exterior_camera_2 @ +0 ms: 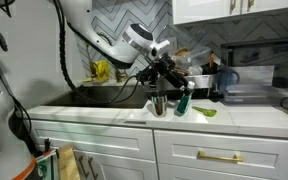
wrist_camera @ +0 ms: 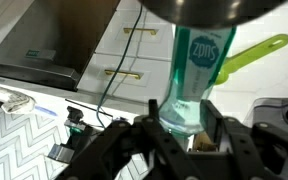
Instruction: Put the bottle upright on the cupboard
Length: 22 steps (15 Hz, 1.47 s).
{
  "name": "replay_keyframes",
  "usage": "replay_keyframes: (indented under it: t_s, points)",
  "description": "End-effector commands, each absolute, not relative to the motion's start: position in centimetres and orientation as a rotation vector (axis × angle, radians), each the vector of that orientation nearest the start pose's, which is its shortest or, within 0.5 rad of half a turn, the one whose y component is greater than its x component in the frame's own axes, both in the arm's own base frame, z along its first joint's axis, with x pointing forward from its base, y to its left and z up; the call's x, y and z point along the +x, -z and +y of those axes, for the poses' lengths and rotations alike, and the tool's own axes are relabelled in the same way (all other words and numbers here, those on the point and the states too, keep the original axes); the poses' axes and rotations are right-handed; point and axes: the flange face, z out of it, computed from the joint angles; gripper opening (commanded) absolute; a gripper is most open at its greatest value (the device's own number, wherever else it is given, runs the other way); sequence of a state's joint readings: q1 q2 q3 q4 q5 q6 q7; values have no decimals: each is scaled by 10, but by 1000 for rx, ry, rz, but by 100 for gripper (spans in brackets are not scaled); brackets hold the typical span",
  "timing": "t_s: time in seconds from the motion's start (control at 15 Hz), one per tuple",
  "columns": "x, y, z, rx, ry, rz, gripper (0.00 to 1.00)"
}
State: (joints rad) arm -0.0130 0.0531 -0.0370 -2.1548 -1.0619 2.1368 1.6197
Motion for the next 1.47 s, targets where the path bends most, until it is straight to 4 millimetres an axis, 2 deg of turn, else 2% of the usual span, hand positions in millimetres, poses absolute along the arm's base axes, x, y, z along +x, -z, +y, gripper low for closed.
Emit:
replay_keyframes:
  t_s: [0.0,0.53,1.2,1.27,1.33,1.4]
  points:
    - [537,-379,-54,2044,-811,-1173,21]
    - [531,-365,-36,1976,-934,-1127,21]
    - [523,-345,-24,1983,-947,-1078,21]
    - [523,-344,-24,1990,-940,-1073,71]
    - [522,-344,-24,1996,-937,-1077,72]
    - [523,-345,-23,1993,-943,-1079,78]
